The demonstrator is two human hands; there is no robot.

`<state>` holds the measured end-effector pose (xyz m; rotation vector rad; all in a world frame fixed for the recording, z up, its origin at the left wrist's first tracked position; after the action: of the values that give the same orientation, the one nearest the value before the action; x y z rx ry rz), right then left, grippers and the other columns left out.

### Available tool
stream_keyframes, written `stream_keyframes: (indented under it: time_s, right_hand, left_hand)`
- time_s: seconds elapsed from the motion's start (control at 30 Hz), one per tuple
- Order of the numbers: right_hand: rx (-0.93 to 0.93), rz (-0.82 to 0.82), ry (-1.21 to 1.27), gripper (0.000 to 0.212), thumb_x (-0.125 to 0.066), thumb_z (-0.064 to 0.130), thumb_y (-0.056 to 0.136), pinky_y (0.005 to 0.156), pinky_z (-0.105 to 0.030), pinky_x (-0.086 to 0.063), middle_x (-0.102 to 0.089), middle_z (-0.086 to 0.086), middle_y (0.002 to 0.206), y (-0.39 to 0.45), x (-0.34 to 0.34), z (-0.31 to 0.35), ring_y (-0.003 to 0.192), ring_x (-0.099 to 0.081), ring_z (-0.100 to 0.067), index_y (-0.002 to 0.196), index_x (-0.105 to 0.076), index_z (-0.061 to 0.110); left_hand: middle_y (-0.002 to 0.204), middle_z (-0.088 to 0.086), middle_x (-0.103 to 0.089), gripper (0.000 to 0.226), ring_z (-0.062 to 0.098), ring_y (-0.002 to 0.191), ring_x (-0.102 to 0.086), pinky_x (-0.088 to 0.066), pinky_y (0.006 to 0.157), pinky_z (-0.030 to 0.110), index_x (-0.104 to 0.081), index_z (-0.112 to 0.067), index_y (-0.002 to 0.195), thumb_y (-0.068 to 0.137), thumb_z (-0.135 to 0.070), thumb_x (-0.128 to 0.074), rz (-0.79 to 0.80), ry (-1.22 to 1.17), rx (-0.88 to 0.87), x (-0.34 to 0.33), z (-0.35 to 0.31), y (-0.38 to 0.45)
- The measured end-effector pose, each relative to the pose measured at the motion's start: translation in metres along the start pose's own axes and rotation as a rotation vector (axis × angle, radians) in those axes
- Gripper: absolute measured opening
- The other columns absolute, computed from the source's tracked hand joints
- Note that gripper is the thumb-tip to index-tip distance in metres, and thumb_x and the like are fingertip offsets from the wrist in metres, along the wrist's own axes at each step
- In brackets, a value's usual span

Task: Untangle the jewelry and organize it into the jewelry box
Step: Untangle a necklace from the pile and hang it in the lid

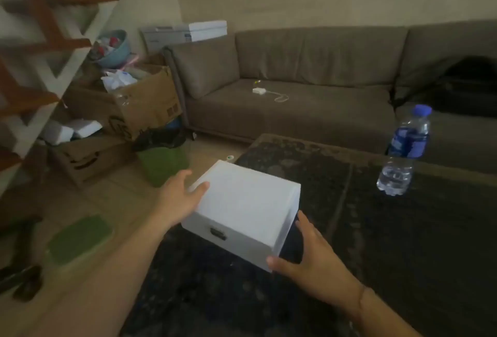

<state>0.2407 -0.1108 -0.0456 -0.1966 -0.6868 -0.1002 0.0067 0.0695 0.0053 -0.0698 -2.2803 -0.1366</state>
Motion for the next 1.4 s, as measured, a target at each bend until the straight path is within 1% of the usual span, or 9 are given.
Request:
stream_keyframes:
  time_s: [0.07,0.17,0.3,0.53,0.83,1.0,1.17,1.27,1.4]
  right_hand:
    - [-0.018,-0.028,0.079,0.123,-0.063,0.091,0.045,0.118,-0.056,-0.025,-0.024,0.026,0.155,0.007,-0.011,0.001,0.146,-0.026,-0.013,0.145,-0.002,0.054]
    - [-0.027,-0.077,0.197,0.107,-0.075,0.067,0.061,0.115,-0.052,-0.033,-0.038,0.027,0.145,0.012,-0.027,-0.001,0.137,-0.04,-0.011,0.144,-0.009,0.051]
    - [-0.061,-0.145,0.274,0.109,-0.08,0.04,0.075,0.109,-0.04,-0.042,-0.041,0.016,0.147,0.006,-0.033,-0.007,0.133,-0.046,-0.014,0.154,-0.004,0.038]
    - [-0.124,-0.292,0.252,0.09,-0.076,0.01,0.08,0.109,-0.038,-0.043,-0.054,0.016,0.138,-0.076,0.039,-0.052,0.128,-0.05,-0.009,0.151,-0.027,0.036]
    - [-0.33,-0.46,0.11,0.084,-0.082,0.015,0.075,0.108,-0.039,-0.043,-0.055,0.016,0.132,-0.264,0.134,-0.141,0.125,-0.052,-0.014,0.145,-0.039,0.032]
    - [-0.376,-0.479,0.088,0.087,-0.084,0.019,0.074,0.104,-0.036,-0.043,-0.054,0.007,0.135,-0.311,0.147,-0.155,0.124,-0.052,-0.018,0.146,-0.036,0.025]
    - [-0.323,-0.562,0.138,0.082,-0.081,0.014,0.077,0.1,-0.029,-0.043,-0.056,0.017,0.119,-0.315,0.143,-0.163,0.113,-0.052,-0.008,0.145,-0.04,0.029]
    - [-0.307,-0.606,0.208,0.079,-0.081,0.013,0.077,0.106,-0.04,-0.045,-0.057,0.014,0.126,-0.317,0.139,-0.168,0.121,-0.054,-0.014,0.143,-0.042,0.03]
    - [-0.327,-0.933,0.234,0.072,-0.087,0.019,0.069,0.099,-0.043,-0.05,-0.049,0.002,0.125,-0.338,0.118,-0.17,0.115,-0.054,-0.021,0.124,-0.042,0.022]
  left_hand:
    - [0.135,0.003,-0.058,0.063,0.023,0.116,-0.059,-0.05,0.092,0.038,-0.047,-0.018,0.143,0.092,-0.054,-0.059,0.122,-0.146,0.114,-0.012,0.021,-0.003]
    - [0.116,-0.001,-0.067,0.052,0.017,0.1,-0.065,-0.053,0.082,0.035,-0.059,-0.017,0.131,0.093,-0.053,-0.06,0.184,-0.333,0.158,-0.021,0.032,-0.009]
    - [0.107,-0.002,-0.065,0.046,0.014,0.092,-0.061,-0.046,0.068,0.028,-0.061,-0.013,0.123,0.091,-0.047,-0.065,0.152,-0.333,0.142,-0.018,0.023,-0.016]
    - [0.11,-0.004,-0.065,0.054,0.012,0.097,-0.062,-0.047,0.07,0.027,-0.062,-0.019,0.115,0.08,-0.06,-0.071,0.393,-0.192,0.026,-0.05,-0.045,-0.088]
    - [0.114,-0.016,-0.057,0.05,0.001,0.097,-0.056,-0.044,0.074,0.015,-0.05,-0.034,0.11,0.074,-0.04,-0.085,0.735,0.145,-0.333,-0.122,-0.17,-0.255]
    - [0.111,-0.01,-0.057,0.063,0.006,0.09,-0.053,-0.041,0.062,0.016,-0.048,-0.026,0.114,0.068,-0.039,-0.088,0.636,0.256,-0.368,-0.139,-0.182,-0.292]
    - [0.11,-0.009,-0.06,0.065,0.008,0.092,-0.059,-0.054,0.077,0.027,-0.053,-0.024,0.112,0.062,-0.044,-0.091,0.587,0.256,-0.332,-0.14,-0.177,-0.287]
    - [0.109,-0.007,-0.063,0.064,0.009,0.091,-0.062,-0.057,0.081,0.032,-0.057,-0.022,0.111,0.062,-0.045,-0.091,0.586,0.258,-0.32,-0.142,-0.175,-0.285]
    - [0.11,-0.006,-0.064,0.061,0.01,0.091,-0.063,-0.057,0.077,0.028,-0.059,-0.021,0.112,0.065,-0.044,-0.09,0.603,0.264,-0.318,-0.143,-0.174,-0.286]
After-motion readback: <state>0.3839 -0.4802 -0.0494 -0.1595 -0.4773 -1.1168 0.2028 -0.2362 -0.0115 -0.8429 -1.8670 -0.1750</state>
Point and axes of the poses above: each hand's wrist, its own y-axis towards the middle knuckle, its own x-axis out of the back of the hand, z = x × y, the point moved 7 cm from there along y, towards the middle knuckle
